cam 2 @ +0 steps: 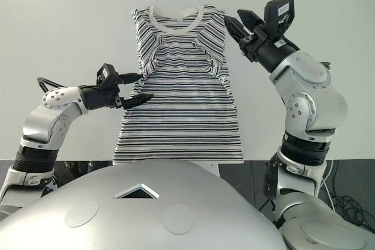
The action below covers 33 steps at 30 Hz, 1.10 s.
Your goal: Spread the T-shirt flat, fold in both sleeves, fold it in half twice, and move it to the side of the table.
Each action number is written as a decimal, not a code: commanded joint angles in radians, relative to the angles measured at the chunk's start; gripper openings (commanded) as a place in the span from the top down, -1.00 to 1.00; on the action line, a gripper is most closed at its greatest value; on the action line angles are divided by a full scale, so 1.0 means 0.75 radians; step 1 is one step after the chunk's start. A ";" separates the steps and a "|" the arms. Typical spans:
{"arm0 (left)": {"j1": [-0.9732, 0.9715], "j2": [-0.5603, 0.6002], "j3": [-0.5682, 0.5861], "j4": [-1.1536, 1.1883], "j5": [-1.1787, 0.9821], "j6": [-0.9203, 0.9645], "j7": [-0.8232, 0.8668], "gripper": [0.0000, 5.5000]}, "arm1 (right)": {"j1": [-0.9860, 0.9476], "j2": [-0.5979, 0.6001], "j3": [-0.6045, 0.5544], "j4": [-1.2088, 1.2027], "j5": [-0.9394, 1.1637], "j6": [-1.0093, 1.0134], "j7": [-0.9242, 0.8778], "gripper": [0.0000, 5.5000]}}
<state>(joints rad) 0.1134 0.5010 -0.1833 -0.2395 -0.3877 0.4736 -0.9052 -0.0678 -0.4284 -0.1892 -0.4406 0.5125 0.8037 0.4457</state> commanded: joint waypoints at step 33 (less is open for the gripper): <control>0.574 0.410 0.542 0.131 1.431 -2.589 0.261 -0.45 | 1.227 -0.513 -0.225 0.013 -0.616 -1.514 0.721 0.32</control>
<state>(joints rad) 0.5922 0.8196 0.2390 -0.0975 0.6807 -1.5047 -0.7437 0.8621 -0.8155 -0.3588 -0.4100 0.0371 -0.3342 0.9937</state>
